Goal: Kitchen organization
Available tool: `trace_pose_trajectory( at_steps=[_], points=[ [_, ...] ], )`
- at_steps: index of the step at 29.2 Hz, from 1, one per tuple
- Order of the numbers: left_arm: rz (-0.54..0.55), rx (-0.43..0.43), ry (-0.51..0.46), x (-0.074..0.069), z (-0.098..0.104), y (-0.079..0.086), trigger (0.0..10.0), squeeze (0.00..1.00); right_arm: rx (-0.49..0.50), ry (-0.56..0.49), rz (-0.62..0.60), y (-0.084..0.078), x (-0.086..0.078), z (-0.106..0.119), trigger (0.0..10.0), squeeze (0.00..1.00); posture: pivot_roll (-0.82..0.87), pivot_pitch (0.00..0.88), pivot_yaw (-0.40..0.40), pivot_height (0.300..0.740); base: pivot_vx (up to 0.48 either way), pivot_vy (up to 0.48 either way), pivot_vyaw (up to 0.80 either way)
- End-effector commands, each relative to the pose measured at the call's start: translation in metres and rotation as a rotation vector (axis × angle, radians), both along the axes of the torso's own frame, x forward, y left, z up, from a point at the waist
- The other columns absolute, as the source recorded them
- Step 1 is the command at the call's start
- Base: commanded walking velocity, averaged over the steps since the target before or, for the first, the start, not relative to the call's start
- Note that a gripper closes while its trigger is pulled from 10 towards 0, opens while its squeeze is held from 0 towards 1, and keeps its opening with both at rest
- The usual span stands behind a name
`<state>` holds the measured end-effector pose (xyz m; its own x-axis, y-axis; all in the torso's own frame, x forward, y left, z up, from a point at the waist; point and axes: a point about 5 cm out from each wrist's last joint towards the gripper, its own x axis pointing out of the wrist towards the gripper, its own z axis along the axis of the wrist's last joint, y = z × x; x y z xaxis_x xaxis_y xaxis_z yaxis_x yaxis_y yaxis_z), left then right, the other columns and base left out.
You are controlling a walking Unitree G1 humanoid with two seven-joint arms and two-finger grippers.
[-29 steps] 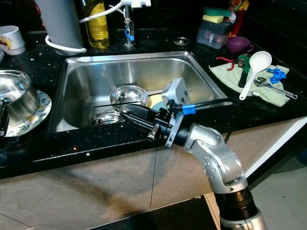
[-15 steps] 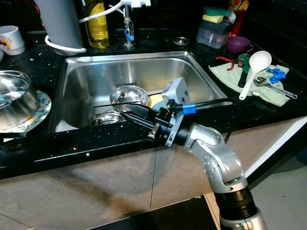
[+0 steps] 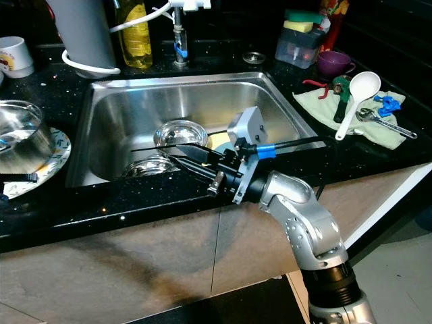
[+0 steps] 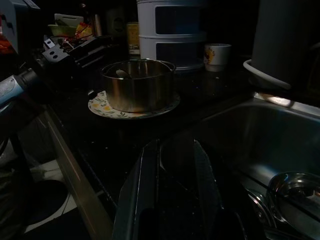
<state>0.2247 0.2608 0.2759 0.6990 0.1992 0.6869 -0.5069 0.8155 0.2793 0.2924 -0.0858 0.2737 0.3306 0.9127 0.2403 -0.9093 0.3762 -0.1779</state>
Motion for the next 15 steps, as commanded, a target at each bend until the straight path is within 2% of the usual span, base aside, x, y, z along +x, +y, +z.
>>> trace_pose_trajectory(
  at_steps=[1,8,15],
  points=[
    [-0.018,0.027,0.002,-0.002,0.0,-0.002,10.0,1.0,0.01,-0.007,-0.011,-0.003,0.001,0.001,10.0,0.0,0.02,0.174,-0.056,0.74,0.0,0.0,0.0],
    [-0.122,-0.007,0.078,-0.005,-0.018,-0.014,10.0,1.0,0.008,-0.005,-0.007,-0.002,0.001,0.0,10.0,0.0,0.02,0.172,-0.056,0.74,0.0,0.0,0.0],
    [-0.094,-0.014,0.107,-0.003,-0.022,-0.012,10.0,1.0,0.006,-0.006,-0.005,-0.002,0.001,0.0,10.0,0.0,0.02,0.162,-0.056,0.74,0.0,0.0,0.0]
  ],
)
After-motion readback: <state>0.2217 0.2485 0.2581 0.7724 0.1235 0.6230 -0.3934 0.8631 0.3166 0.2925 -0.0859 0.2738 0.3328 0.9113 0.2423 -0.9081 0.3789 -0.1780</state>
